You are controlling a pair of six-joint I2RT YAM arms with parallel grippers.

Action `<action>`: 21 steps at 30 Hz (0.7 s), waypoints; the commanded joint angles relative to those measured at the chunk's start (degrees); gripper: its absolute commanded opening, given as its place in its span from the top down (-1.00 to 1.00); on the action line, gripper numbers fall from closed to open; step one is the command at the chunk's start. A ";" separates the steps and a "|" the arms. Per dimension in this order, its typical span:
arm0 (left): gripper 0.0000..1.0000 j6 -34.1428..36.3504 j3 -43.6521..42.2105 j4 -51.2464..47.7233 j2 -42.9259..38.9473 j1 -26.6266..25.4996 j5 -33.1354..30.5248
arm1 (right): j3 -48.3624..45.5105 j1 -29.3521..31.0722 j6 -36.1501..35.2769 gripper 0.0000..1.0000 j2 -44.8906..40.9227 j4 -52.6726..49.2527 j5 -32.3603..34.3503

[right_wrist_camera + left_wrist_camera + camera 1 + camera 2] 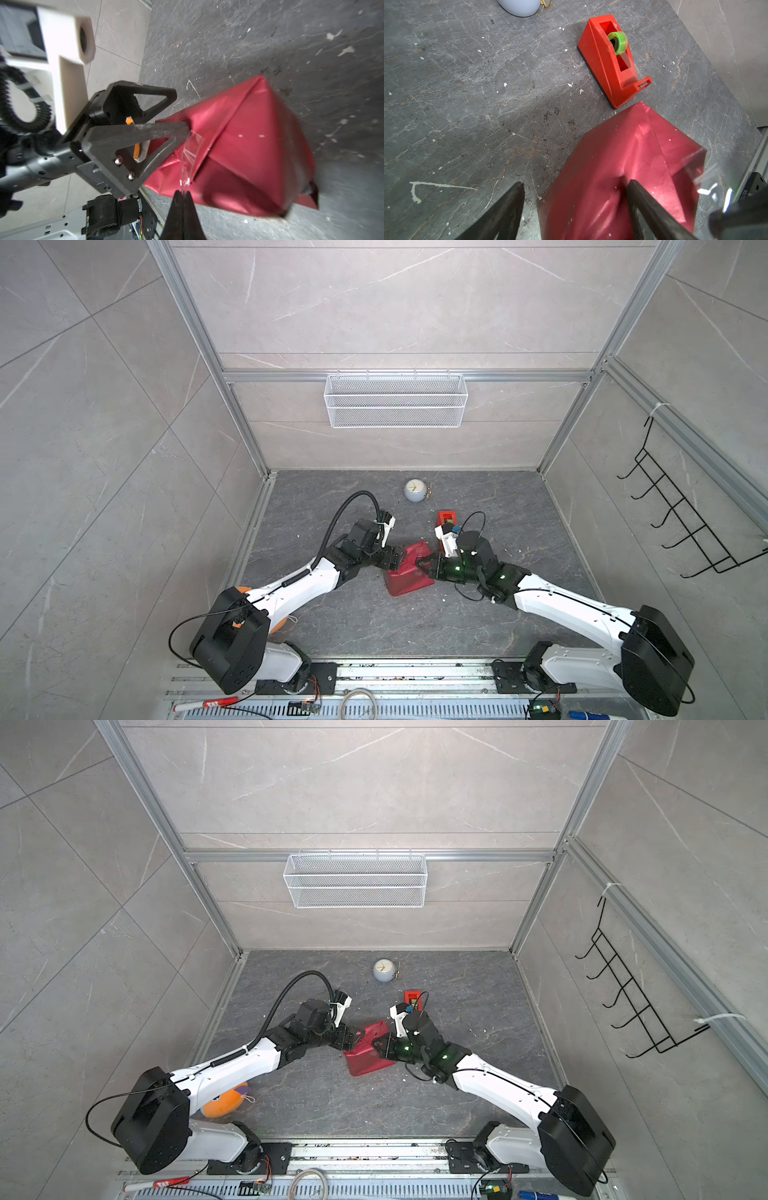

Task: Wrap the gift box in paper
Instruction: 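Carry the tape strip to the box's folded top end with the right gripper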

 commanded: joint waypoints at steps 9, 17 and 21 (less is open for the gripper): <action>-0.57 2.26 -1.16 -4.48 0.76 -0.22 -1.11 | 4.66 3.56 -0.44 1.00 3.96 1.77 7.34; -0.57 2.08 -1.38 -4.23 0.82 -0.21 -1.14 | 5.41 4.37 -3.12 1.00 4.55 0.19 7.31; -0.58 2.05 -1.59 -4.08 0.77 -0.23 -1.14 | 6.39 4.65 -5.75 1.00 5.18 -1.24 7.72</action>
